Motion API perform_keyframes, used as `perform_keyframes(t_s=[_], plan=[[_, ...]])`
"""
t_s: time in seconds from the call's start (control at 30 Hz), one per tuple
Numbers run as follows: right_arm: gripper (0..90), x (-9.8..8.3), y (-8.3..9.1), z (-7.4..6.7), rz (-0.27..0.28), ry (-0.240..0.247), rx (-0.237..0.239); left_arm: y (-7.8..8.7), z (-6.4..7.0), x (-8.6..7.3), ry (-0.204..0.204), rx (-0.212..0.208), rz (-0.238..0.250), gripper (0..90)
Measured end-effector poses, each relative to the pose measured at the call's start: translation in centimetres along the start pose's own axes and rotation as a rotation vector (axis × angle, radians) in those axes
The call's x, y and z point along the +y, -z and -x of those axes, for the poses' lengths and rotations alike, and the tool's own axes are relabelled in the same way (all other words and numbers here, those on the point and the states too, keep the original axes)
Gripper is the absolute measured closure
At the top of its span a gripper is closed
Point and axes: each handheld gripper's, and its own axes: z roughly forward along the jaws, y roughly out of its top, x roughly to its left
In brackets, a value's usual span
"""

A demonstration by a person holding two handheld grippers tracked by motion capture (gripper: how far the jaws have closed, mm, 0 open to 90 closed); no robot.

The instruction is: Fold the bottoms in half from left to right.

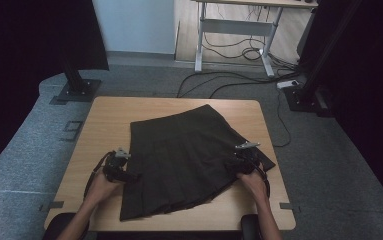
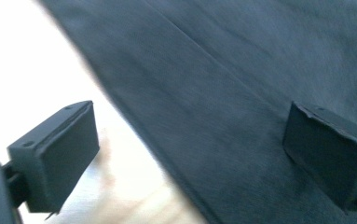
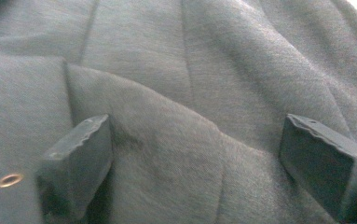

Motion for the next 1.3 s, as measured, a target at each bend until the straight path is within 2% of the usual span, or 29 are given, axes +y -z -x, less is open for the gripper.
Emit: perform_keyframes(t_s=[0.03,0.07,0.17,0.27,0.3,0.4,0.43,0.57,0.7,0.73,0.8,0.83,0.87,0.9,0.93,0.97,1.07,1.13,1.17,1.27,1.3], plan=[[11.7,-0.1,0.6,-0.1,0.014,-0.01,0.013,0.5,-0.9,0.5,0.02,0.009,0.028,2.8],[11.7,-0.1,0.6,-0.1,0.014,-0.01,0.013,0.5,-0.9,0.5,0.02,0.009,0.028,2.8],[11.8,0.2,2.2,-1.0,0.042,0.011,0.038,1.2,-2.8,1.8,0.064,0.027,0.06,2.6],[11.7,0.6,3.0,-2.1,0.054,0.038,0.067,1.0,-4.1,3.2,0.079,0.042,0.059,1.2],[11.7,0.6,3.0,-2.1,0.054,0.038,0.067,0.9,-4.5,3.8,0.082,0.043,0.06,1.2],[10.7,1.3,3.4,-4.3,0.057,0.091,0.117,0.2,-5.2,5.4,0.083,0.042,0.058,1.2],[10.7,1.3,3.4,-4.3,0.057,0.091,0.117,-0.1,-5.3,6.0,0.084,0.041,0.057,1.2],[9.1,2.1,3.6,-6.7,0.069,0.142,0.168,-1.7,-5.6,7.6,0.075,0.055,0.039,1.4],[6.4,2.9,3.5,-9.6,0.08,0.201,0.23,-3.1,-6.0,8.6,0.1,0.059,0.033,1.5],[6.4,2.9,3.5,-9.6,0.08,0.201,0.23,-3.4,-6.1,8.7,0.103,0.064,0.032,1.5],[5.6,3.2,3.3,-10.9,0.076,0.229,0.254,-3.9,-6.4,8.9,0.11,0.068,0.03,1.8],[4.8,3.4,3.0,-12.3,0.075,0.257,0.279,-4.2,-6.4,8.9,0.114,0.071,0.028,1.9],[4.8,3.4,3.0,-12.3,0.075,0.257,0.279,-4.4,-6.5,8.9,0.114,0.077,0.022,1.9],[4.6,3.6,2.6,-13.7,0.07,0.285,0.308,-4.6,-6.5,9.0,0.112,0.082,0.019,1.9],[4.5,3.6,2.4,-14.4,0.066,0.3,0.321,-4.8,-6.5,8.9,0.113,0.084,0.017,1.9],[4.5,3.6,2.4,-14.4,0.066,0.3,0.321,-5.0,-6.6,8.9,0.117,0.081,0.015,1.9],[4.3,3.8,1.8,-16.4,0.054,0.336,0.362,-5.5,-6.6,8.8,0.12,0.08,0.011,1.8],[4.2,4.0,1.3,-18.7,0.045,0.377,0.404,-5.8,-6.5,8.8,0.123,0.074,0.013,1.7],[4.2,4.0,1.3,-18.7,0.045,0.377,0.404,-5.9,-6.5,8.8,0.123,0.071,0.014,1.7],[4.1,4.2,1.2,-20.5,0.04,0.401,0.443,-6.1,-6.4,8.9,0.124,0.066,0.016,1.7],[4.0,4.2,1.1,-21.9,0.034,0.425,0.473,-6.2,-6.3,9.0,0.127,0.064,0.019,1.7]])
